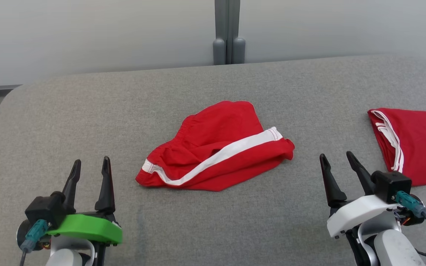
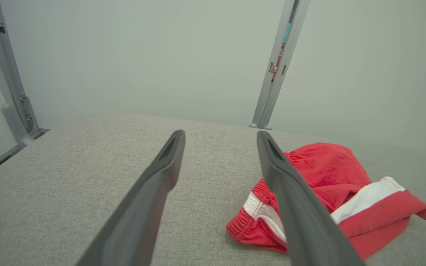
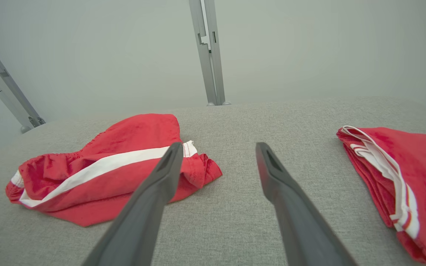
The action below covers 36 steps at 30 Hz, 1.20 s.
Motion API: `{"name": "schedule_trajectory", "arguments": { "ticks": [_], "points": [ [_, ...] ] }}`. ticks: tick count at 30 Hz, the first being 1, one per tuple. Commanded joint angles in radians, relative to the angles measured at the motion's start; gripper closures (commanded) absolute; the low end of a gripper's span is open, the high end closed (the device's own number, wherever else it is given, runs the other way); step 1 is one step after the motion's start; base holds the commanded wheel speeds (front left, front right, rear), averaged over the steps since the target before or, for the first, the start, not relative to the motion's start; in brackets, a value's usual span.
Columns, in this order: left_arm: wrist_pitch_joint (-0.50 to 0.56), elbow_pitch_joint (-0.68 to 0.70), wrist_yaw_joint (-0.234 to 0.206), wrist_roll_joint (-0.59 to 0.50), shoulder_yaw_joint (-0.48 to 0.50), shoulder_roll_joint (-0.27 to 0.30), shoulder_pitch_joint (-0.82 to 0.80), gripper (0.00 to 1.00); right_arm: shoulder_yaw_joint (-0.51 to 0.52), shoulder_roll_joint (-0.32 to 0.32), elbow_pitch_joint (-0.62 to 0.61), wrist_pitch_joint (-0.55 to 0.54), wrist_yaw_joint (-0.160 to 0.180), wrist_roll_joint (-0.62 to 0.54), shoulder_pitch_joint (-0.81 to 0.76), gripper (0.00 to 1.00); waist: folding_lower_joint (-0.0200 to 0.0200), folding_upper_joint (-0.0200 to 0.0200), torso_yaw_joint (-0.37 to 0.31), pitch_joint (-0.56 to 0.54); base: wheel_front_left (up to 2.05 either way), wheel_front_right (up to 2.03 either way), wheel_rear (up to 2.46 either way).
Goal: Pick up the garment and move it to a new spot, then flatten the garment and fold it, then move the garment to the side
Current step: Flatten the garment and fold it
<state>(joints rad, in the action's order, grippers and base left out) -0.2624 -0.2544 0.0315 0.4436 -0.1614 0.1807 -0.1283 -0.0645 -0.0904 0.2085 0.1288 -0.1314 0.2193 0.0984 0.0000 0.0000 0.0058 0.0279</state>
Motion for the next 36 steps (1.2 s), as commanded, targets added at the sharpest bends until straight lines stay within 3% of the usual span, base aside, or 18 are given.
{"name": "schedule_trajectory", "arguments": {
  "ticks": [1,10,25,33,36],
  "points": [
    [-0.003,-0.007,0.015,-0.013,0.016,-0.01,0.023,0.0,0.005,-0.008,0.001,0.001,0.002,0.0,-0.012,0.0,0.0,0.0,0.015,-0.025,0.0,0.0,0.0],
    [-0.003,-0.107,0.064,-0.057,0.048,-0.043,0.015,0.0,0.018,-0.009,-0.004,-0.002,0.002,-0.003,-0.02,0.0,0.0,0.0,0.03,-0.054,0.0,0.0,0.0],
    [-0.003,-0.154,0.09,-0.091,0.058,-0.064,-0.019,0.0,0.011,0.002,-0.002,-0.004,0.002,0.0,-0.029,0.0,0.0,0.0,0.026,-0.052,0.0,0.0,0.0],
    [-0.003,-0.202,0.097,-0.093,0.023,-0.062,-0.045,0.0,-0.001,-0.005,0.001,-0.025,0.002,0.002,0.0,0.0,0.0,0.0,0.026,-0.042,0.0,0.0,0.0],
    [0.011,-0.238,0.099,-0.082,-0.033,-0.053,-0.084,0.0,-0.022,-0.001,0.018,-0.096,0.002,0.047,0.038,0.0,0.0,0.0,0.026,-0.03,0.0,0.0,0.0]
  ]
}}
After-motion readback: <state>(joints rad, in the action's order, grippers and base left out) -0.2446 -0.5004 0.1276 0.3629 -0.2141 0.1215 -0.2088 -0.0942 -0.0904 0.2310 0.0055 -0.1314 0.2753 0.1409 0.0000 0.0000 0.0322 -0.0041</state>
